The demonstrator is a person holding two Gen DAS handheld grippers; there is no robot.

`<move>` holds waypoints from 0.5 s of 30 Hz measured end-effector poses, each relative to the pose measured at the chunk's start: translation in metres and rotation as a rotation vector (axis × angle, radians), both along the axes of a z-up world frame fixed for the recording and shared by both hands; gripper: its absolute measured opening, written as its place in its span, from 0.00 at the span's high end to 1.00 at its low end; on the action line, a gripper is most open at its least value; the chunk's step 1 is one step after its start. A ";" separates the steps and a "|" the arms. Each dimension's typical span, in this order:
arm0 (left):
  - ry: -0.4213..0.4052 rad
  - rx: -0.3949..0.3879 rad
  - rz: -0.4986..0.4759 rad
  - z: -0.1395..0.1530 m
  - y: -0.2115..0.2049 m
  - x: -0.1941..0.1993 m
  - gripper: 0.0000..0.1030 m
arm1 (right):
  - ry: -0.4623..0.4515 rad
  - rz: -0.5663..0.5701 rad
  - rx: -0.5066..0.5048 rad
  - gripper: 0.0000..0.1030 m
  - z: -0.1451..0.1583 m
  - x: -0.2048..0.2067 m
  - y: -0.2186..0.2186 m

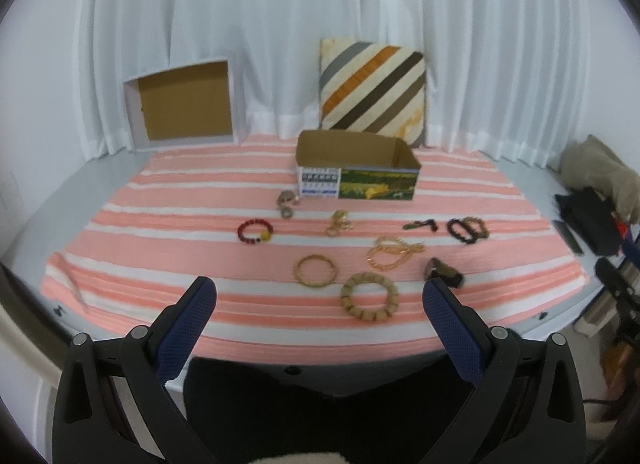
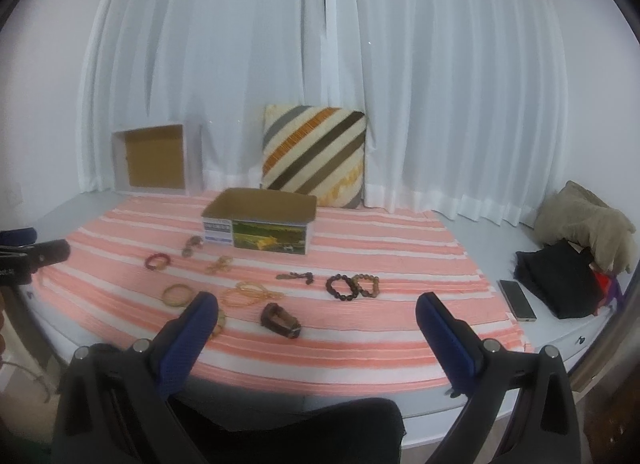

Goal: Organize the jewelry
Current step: 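Move left tool to the red bead bracelet while right tool approaches the brown bead bracelet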

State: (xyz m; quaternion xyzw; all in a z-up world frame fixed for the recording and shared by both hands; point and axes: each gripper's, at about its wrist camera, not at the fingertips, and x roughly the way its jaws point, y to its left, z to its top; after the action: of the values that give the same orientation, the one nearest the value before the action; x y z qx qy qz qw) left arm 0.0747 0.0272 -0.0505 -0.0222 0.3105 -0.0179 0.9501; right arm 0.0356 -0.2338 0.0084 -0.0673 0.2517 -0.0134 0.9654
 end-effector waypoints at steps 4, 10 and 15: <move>0.032 0.003 0.012 -0.029 0.009 0.029 0.00 | 0.014 -0.001 0.008 0.02 -0.024 0.027 -0.013; 0.129 0.017 0.037 -0.088 0.025 0.076 0.00 | 0.066 -0.019 0.014 0.02 -0.074 0.069 -0.036; 0.225 0.023 0.049 -0.133 0.037 0.109 0.00 | 0.186 -0.077 0.048 0.02 -0.125 0.107 -0.063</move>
State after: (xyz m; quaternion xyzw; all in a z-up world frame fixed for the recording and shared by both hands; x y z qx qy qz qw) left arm 0.1838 0.0642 -0.1830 -0.0210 0.4149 0.0114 0.9095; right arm 0.1427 -0.2965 -0.1167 -0.0356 0.3429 -0.0383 0.9379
